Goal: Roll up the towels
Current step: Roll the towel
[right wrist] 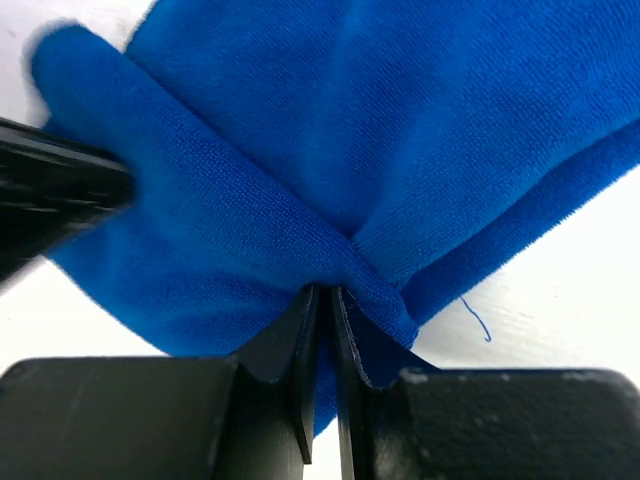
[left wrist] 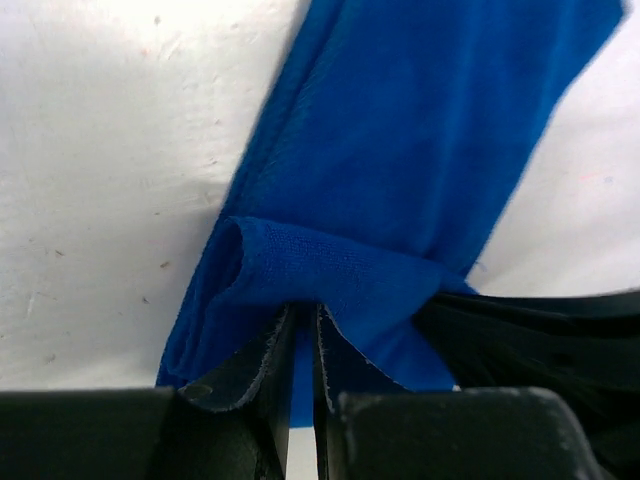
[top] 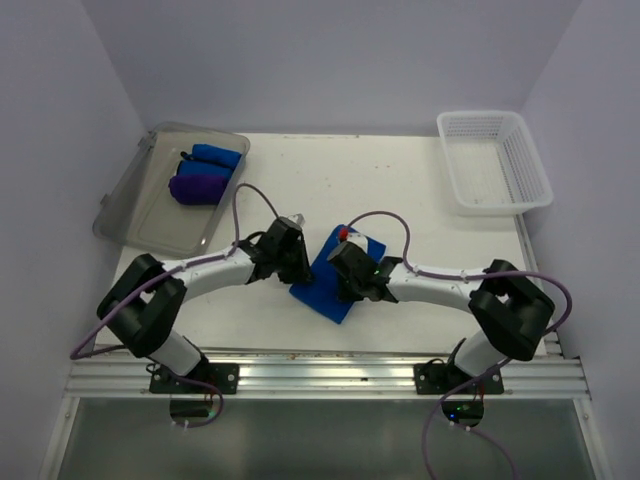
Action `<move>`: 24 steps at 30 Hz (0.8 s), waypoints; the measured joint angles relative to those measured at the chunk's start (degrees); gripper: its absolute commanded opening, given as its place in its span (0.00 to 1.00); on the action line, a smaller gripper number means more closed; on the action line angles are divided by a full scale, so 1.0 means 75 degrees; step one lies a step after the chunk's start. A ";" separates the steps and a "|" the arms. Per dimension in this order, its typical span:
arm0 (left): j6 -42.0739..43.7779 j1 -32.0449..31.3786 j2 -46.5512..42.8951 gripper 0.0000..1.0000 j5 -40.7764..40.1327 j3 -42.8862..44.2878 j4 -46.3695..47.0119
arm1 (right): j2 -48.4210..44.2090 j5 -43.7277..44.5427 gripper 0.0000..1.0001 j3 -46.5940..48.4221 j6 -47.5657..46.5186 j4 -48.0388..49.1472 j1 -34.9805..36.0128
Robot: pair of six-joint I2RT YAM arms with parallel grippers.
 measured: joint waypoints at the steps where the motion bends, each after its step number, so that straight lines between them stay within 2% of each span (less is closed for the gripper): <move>1: 0.0000 0.0000 0.0189 0.14 0.0055 -0.0041 0.0009 | 0.0012 0.0000 0.14 0.0000 -0.0006 0.0047 0.0000; 5: 0.0009 0.0003 0.0621 0.14 0.0181 -0.0003 0.0032 | -0.0259 0.0093 0.17 -0.0087 -0.0085 0.0058 0.0015; 8: 0.0082 0.0000 0.0583 0.16 0.0073 0.0280 -0.0233 | -0.0868 0.0283 0.23 -0.0175 -0.0283 -0.0125 0.0038; 14: 0.0268 0.0047 -0.0449 0.24 -0.0411 0.0833 -0.1163 | -0.1865 0.0833 0.41 -0.0143 -0.1236 -0.0323 0.0562; 19: 0.0286 0.0376 -0.1652 0.27 -0.0595 0.0909 -0.1696 | -0.1641 0.1413 0.48 0.0070 -0.2471 -0.0431 0.1705; 24: 0.0189 0.0854 -0.2209 0.29 -0.0638 0.0487 -0.1976 | -0.0580 0.1877 0.52 0.0548 -0.3622 -0.0440 0.2643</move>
